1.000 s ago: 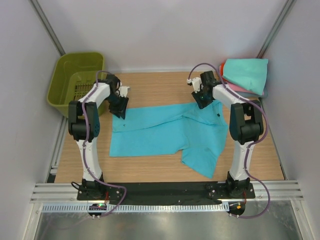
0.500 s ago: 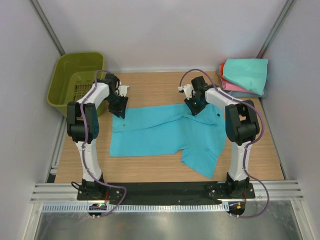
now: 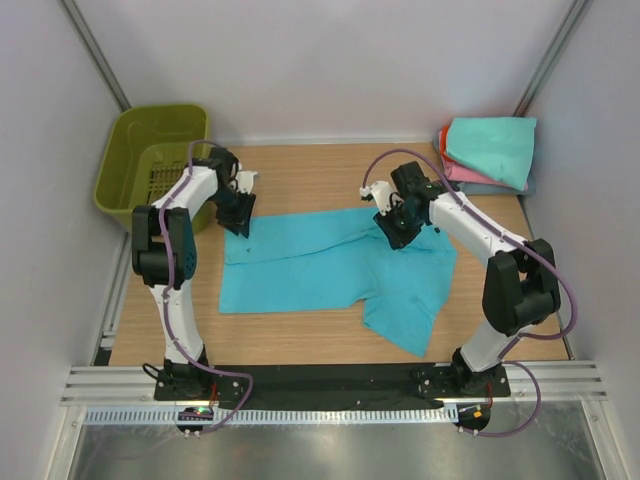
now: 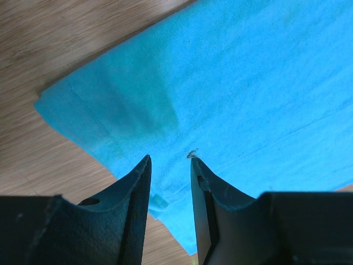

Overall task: Fold and stack the t-shirts
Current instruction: Fold the tshirt

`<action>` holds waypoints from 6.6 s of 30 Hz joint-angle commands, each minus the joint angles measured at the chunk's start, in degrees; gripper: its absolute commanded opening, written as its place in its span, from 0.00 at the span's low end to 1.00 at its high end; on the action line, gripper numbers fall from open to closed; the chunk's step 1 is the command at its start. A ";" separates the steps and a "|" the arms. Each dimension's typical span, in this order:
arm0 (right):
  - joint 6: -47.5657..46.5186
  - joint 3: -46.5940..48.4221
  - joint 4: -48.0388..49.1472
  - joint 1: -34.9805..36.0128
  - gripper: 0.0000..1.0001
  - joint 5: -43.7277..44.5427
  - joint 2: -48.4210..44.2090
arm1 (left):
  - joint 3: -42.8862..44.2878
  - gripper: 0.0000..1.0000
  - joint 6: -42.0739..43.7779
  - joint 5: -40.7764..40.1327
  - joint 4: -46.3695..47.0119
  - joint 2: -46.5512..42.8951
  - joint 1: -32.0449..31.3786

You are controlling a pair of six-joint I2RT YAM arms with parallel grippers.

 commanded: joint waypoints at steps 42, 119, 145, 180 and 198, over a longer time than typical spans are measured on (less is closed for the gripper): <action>2.51 7.31 -2.47 -0.31 0.24 0.12 2.95 | 2.30 0.36 -2.05 1.40 0.63 -0.99 0.16; -41.34 -41.63 7.39 7.24 0.70 -6.64 -37.04 | -25.20 0.84 0.50 -28.82 8.79 -31.40 -11.97; -42.32 -43.83 7.03 7.41 0.69 -5.14 -31.14 | -23.17 0.84 0.67 -29.97 8.27 -27.79 -10.39; -34.76 -43.04 11.69 7.77 0.07 -0.83 -32.46 | -20.81 0.53 -7.32 -7.39 -1.14 -13.65 5.69; -34.67 -43.04 13.18 7.77 0.05 -0.04 -31.23 | -19.40 0.27 -6.27 -5.63 -3.68 -7.76 5.69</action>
